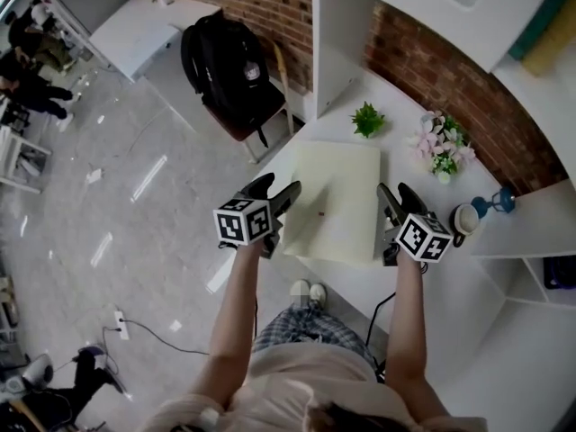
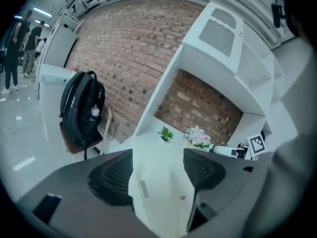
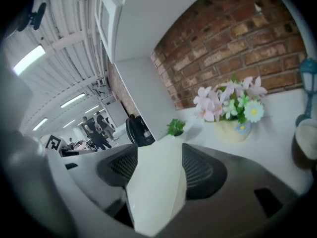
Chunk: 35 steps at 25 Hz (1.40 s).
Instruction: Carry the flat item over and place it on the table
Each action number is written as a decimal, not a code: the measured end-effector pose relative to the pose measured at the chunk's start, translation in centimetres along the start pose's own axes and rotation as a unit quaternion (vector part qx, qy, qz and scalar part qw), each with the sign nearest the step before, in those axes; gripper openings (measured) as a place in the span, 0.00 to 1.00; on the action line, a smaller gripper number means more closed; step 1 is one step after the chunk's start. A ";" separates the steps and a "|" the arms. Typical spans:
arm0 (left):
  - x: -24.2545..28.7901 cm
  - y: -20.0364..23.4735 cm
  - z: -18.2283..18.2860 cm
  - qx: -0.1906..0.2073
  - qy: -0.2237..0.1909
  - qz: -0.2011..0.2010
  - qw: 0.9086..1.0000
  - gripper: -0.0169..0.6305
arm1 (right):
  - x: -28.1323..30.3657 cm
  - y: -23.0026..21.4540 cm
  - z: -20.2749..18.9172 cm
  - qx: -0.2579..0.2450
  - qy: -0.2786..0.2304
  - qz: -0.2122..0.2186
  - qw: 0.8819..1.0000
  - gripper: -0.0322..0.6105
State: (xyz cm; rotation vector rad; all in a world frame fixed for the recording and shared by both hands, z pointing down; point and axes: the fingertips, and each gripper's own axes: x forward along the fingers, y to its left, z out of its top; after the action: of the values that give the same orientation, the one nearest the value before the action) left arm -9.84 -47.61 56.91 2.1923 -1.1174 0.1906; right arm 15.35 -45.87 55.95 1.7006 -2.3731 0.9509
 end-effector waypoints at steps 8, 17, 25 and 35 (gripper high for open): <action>-6.9 -5.1 6.5 0.114 -0.128 0.012 0.985 0.24 | -7.5 3.3 5.7 -0.104 -0.123 -0.017 0.987 0.24; -12.5 -8.3 7.8 0.159 -0.204 0.025 0.966 0.07 | -14.2 5.2 8.7 -0.154 -0.211 -0.049 0.964 0.08; -14.3 -9.3 7.8 0.165 -0.220 0.025 0.961 0.07 | -17.6 6.1 9.6 -0.196 -0.250 -0.065 0.946 0.08; -14.9 -9.8 7.7 0.156 -0.212 0.028 0.964 0.07 | -19.7 5.2 9.7 -0.191 -0.262 -0.091 0.942 0.07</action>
State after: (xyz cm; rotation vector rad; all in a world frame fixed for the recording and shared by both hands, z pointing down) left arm -12.85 -38.28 40.15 2.5591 -1.4656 -0.0928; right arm 21.15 -33.42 38.04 2.1401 -2.3938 -0.0132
